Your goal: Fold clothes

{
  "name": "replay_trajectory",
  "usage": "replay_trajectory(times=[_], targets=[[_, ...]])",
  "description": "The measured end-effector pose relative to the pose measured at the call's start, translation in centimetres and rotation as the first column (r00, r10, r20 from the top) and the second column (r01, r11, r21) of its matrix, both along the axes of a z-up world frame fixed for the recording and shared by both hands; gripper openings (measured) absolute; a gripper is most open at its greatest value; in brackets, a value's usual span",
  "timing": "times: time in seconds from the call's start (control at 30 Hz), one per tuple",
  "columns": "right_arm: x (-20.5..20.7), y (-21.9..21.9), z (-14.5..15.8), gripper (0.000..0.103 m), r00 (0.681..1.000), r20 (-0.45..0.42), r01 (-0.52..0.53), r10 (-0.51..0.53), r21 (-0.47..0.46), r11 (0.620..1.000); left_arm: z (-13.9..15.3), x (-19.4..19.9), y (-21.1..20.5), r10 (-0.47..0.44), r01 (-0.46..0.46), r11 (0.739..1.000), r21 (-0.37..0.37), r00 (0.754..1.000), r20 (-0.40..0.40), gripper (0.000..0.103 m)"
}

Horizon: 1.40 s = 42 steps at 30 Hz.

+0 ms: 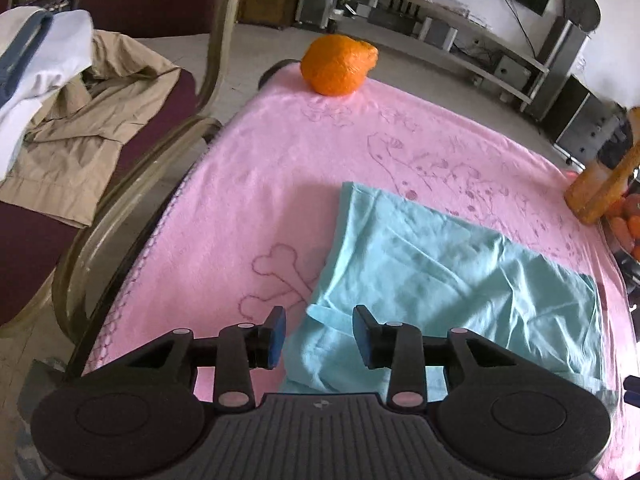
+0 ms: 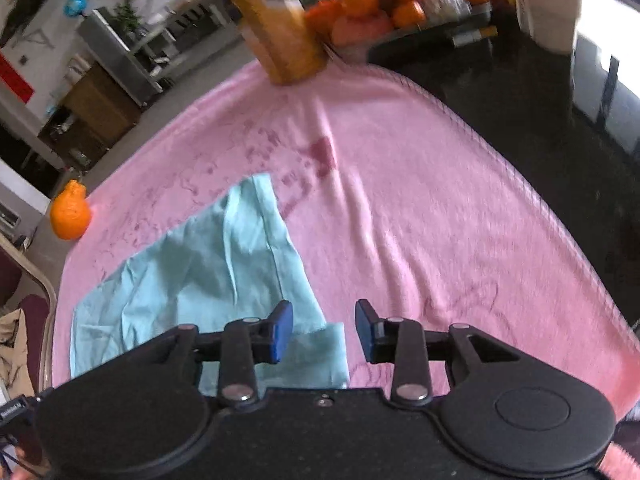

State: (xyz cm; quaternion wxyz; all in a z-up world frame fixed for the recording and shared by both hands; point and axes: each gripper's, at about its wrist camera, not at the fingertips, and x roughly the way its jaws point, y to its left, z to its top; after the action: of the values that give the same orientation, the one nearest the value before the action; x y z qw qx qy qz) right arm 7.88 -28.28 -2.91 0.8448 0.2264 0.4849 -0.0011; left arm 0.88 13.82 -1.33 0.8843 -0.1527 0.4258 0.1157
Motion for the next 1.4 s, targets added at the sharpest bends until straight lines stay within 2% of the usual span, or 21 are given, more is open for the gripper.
replay_trajectory(times=[0.13, 0.23, 0.27, 0.3, 0.33, 0.37, 0.47, 0.57, 0.67, 0.73, 0.77, 0.8, 0.87, 0.9, 0.97, 1.03, 1.1, 1.23, 1.33, 1.4], targets=[[0.8, 0.1, -1.1, 0.034, 0.998, -0.057, 0.031, -0.031, -0.005, 1.0, -1.0, 1.4, -0.3, -0.003, 0.005, 0.999, 0.042, 0.998, -0.063, 0.033], [1.4, 0.5, -1.7, 0.032, 0.995, -0.09, 0.046, -0.047, -0.014, 0.999, -1.8, 2.0, -0.4, -0.005, 0.009, 0.999, 0.033, 0.995, -0.103, 0.023], [1.6, 0.6, -2.0, 0.029, 0.994, -0.101, 0.048, -0.049, -0.012, 0.999, -1.7, 1.7, -0.5, -0.014, 0.018, 0.999, 0.043, 0.995, -0.094, 0.01], [1.5, 0.8, -1.9, 0.014, 0.994, -0.099, 0.036, -0.037, -0.012, 0.999, -1.6, 1.4, -0.6, -0.025, 0.029, 0.998, 0.055, 0.996, -0.082, 0.006], [1.4, 1.0, -1.9, 0.006, 0.995, -0.094, 0.021, -0.023, -0.013, 1.0, -1.5, 1.0, -0.7, -0.035, 0.04, 0.997, 0.068, 0.997, -0.071, 0.005], [1.1, 1.2, -1.5, 0.005, 0.998, -0.066, 0.003, -0.004, -0.019, 1.0, -1.4, 0.7, -0.8, -0.046, 0.051, 0.995, 0.08, 0.997, -0.06, 0.004], [-0.5, 1.6, 0.4, 0.003, 0.997, 0.064, -0.051, 0.053, -0.033, 0.998, -0.6, -1.0, -0.9, -0.085, 0.086, 0.991, 0.105, 0.996, -0.012, 0.004], [-3.2, 1.8, 2.6, 0.002, 0.968, 0.209, -0.123, 0.14, -0.091, 0.988, 0.1, -3.5, -1.0, -0.141, 0.138, 0.983, 0.122, 0.99, 0.017, 0.004], [-6.2, 1.6, 3.4, 0.002, 0.938, 0.245, -0.216, 0.245, -0.138, 0.966, 0.2, -5.9, -1.3, -0.18, 0.178, 0.965, 0.192, 0.984, -0.008, 0.008], [-7.4, 1.2, 2.4, 0.003, 0.947, 0.189, -0.236, 0.258, -0.132, 0.963, -0.2, -7.1, -1.2, -0.149, 0.154, 0.954, 0.256, 0.988, -0.04, 0.013], [-8.0, 0.9, 1.9, 0.003, 0.952, 0.158, -0.243, 0.262, -0.126, 0.962, -0.2, -7.5, -0.9, -0.133, 0.138, 0.956, 0.26, 0.99, -0.036, 0.02], [-8.3, 0.5, 1.5, 0.007, 0.958, 0.134, -0.236, 0.252, -0.122, 0.964, -0.2, -7.9, -0.6, -0.118, 0.122, 0.958, 0.259, 0.993, -0.03, 0.027], [-8.2, -0.3, 1.5, 0.009, 0.964, 0.139, -0.213, 0.226, -0.099, 0.972, 0.5, -8.3, 0.5, -0.093, 0.087, 0.975, 0.207, 0.995, 0.021, 0.029], [-8.1, -0.8, 1.6, 0.016, 0.967, 0.148, -0.199, 0.209, -0.079, 0.977, 0.8, -8.3, 1.0, -0.073, 0.064, 0.984, 0.169, 0.996, 0.047, 0.03], [-7.5, -1.4, 1.4, 0.017, 0.978, 0.144, -0.148, 0.15, -0.022, 0.989, 1.3, -8.0, 1.5, -0.045, 0.037, 0.995, 0.088, 0.996, 0.083, 0.03], [-6.8, -1.7, 0.9, 0.018, 0.988, 0.128, -0.095, 0.089, 0.042, 0.995, 1.4, -7.1, 1.0, -0.052, 0.048, 0.998, 0.04, 0.994, 0.101, 0.03], [-5.5, -1.6, 0.4, 0.023, 0.993, 0.108, -0.045, 0.037, 0.075, 0.996, 1.4, -5.7, 0.1, -0.069, 0.068, 0.998, 0.013, 0.991, 0.11, 0.03], [-1.8, -1.2, -0.6, 0.023, 0.997, 0.062, 0.049, -0.053, 0.061, 0.997, 0.5, -1.8, -2.0, -0.115, 0.113, 0.993, 0.038, 0.991, 0.071, 0.029], [0.4, -0.8, -1.9, 0.023, 0.996, 0.032, 0.084, -0.086, 0.077, 0.994, -0.9, -0.1, -3.1, -0.131, 0.131, 0.991, -0.002, 0.991, 0.008, 0.028], [1.0, -0.6, -2.8, 0.023, 0.997, 0.002, 0.082, -0.083, 0.092, 0.992, -1.8, 0.9, -3.7, -0.142, 0.141, 0.99, -0.031, 0.989, -0.034, 0.023]])
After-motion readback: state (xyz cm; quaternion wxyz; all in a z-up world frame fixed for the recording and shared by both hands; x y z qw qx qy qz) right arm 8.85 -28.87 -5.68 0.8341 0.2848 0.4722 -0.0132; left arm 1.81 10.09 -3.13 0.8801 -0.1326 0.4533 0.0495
